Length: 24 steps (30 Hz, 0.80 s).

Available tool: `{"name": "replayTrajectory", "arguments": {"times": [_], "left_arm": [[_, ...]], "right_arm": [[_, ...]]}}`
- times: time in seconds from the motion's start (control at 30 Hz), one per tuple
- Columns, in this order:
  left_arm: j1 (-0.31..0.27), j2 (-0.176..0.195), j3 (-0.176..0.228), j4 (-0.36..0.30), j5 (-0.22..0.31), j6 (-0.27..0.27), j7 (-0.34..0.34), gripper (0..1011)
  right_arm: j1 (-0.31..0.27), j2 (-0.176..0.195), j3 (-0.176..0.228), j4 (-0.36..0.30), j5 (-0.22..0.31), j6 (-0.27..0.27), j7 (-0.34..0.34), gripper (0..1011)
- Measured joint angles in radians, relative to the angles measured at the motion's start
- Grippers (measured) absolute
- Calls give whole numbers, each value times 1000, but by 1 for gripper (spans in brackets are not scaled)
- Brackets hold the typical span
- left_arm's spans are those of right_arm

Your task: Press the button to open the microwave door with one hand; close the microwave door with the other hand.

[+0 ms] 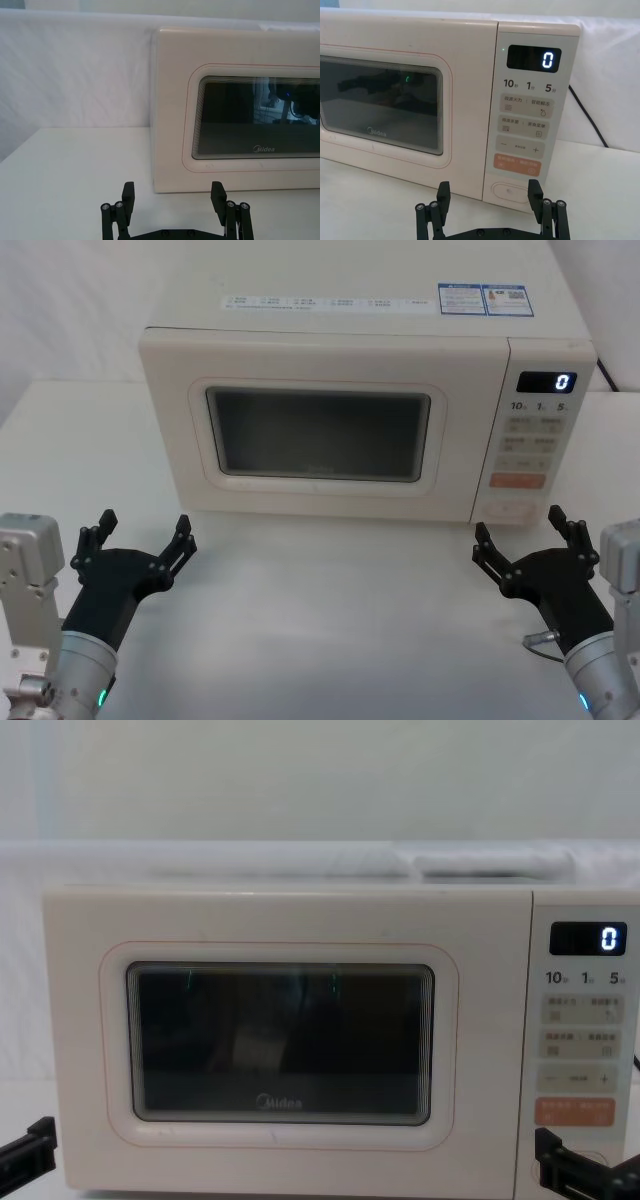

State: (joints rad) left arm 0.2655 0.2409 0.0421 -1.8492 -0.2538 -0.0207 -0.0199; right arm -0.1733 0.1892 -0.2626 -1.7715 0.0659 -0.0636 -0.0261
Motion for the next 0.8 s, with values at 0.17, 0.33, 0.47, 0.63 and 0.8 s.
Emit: {"name": "replayTrajectory", "arguments": {"times": [0.17, 0.33, 0.47, 0.63, 0.8], "left_arm": [[0, 0, 0, 0, 0, 0, 0, 1001], [0, 0, 0, 0, 0, 0, 0, 1001], [0, 0, 0, 0, 0, 0, 0, 1001], [0, 0, 0, 0, 0, 0, 0, 1001], [0, 0, 0, 0, 0, 0, 0, 1001]], "right_arm": [[0, 0, 0, 0, 0, 0, 0, 1002], [0, 0, 0, 0, 0, 0, 0, 1002], [0, 0, 0, 0, 0, 0, 0, 1002], [0, 0, 0, 0, 0, 0, 0, 1002], [0, 0, 0, 0, 0, 0, 0, 1002]]}}
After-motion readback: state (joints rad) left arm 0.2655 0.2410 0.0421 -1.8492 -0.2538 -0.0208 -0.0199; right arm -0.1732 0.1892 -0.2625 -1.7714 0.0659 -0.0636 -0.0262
